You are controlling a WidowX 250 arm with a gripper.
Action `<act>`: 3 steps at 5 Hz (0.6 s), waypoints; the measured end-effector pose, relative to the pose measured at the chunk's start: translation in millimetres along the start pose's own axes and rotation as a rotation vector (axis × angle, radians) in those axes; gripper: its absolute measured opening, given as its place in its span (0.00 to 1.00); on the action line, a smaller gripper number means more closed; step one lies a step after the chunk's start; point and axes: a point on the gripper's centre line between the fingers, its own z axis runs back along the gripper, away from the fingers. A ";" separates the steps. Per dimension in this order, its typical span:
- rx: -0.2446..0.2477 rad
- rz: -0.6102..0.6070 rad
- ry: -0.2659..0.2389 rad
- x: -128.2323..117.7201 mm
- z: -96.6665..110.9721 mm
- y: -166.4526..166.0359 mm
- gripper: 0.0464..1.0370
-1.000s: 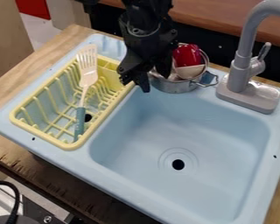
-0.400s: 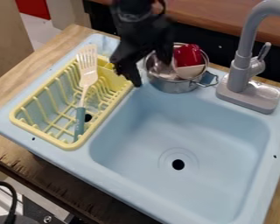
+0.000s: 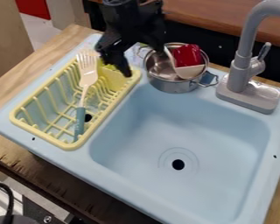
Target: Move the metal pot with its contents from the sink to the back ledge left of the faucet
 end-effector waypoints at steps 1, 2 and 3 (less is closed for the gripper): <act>0.087 -0.106 0.020 -3.6 -3.8 20.0 0.96; 0.117 -0.288 0.054 -18.7 -7.9 35.5 0.96; 0.118 -0.452 0.049 -56.5 -21.2 38.1 0.96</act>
